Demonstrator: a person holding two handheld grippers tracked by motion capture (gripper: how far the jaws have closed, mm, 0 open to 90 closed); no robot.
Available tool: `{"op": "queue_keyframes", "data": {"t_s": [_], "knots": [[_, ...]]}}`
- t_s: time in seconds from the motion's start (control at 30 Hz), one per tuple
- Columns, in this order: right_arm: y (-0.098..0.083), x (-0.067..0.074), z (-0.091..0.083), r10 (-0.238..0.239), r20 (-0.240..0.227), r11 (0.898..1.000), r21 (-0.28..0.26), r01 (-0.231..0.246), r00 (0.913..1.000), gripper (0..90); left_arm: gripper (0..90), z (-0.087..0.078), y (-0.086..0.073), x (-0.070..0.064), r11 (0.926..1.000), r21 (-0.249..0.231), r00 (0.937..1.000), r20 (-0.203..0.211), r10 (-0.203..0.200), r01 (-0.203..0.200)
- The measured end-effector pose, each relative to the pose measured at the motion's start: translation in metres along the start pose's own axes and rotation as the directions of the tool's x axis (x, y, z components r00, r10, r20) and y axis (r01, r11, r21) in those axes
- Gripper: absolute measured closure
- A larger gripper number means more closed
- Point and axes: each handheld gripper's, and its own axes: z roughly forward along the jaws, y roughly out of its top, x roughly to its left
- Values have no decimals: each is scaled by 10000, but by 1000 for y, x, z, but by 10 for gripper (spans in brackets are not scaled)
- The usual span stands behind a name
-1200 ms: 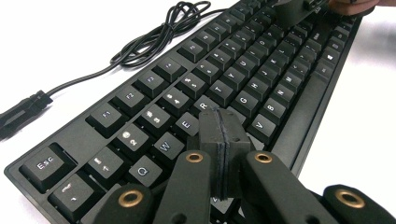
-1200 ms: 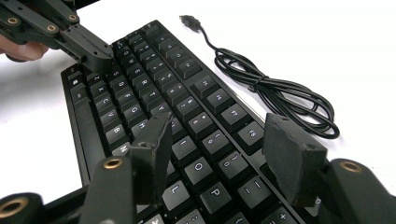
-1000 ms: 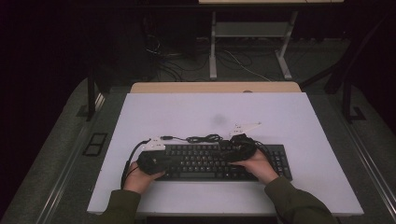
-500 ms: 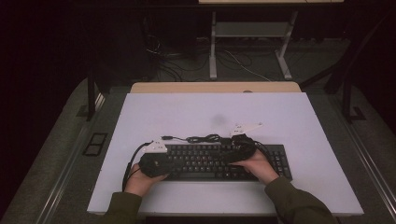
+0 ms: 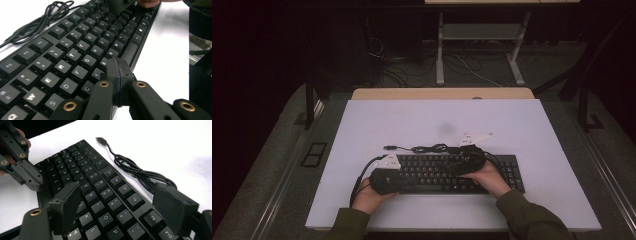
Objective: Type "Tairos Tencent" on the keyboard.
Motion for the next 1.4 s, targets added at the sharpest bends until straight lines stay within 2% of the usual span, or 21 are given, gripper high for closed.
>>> {"op": "queue_keyframes", "data": {"t_s": [0.23,0.6,1.0,1.4], "knots": [[0,0,0,19,-16,10000,-25,-19,10000,218,882,8,-1,-3,9994,324,9997,178,147,-152],[0,0,-1,0,-6,10000,-52,0,10000,219,882,12,-2,-2,9978,583,9995,20,311,-312],[1,1,-1,20,19,10000,-59,-20,10000,219,884,16,-3,-2,9971,667,9993,98,352,-358],[2,0,-2,13,50,9999,-118,-12,10000,219,883,12,0,-4,9985,455,9995,103,285,-290]]}}
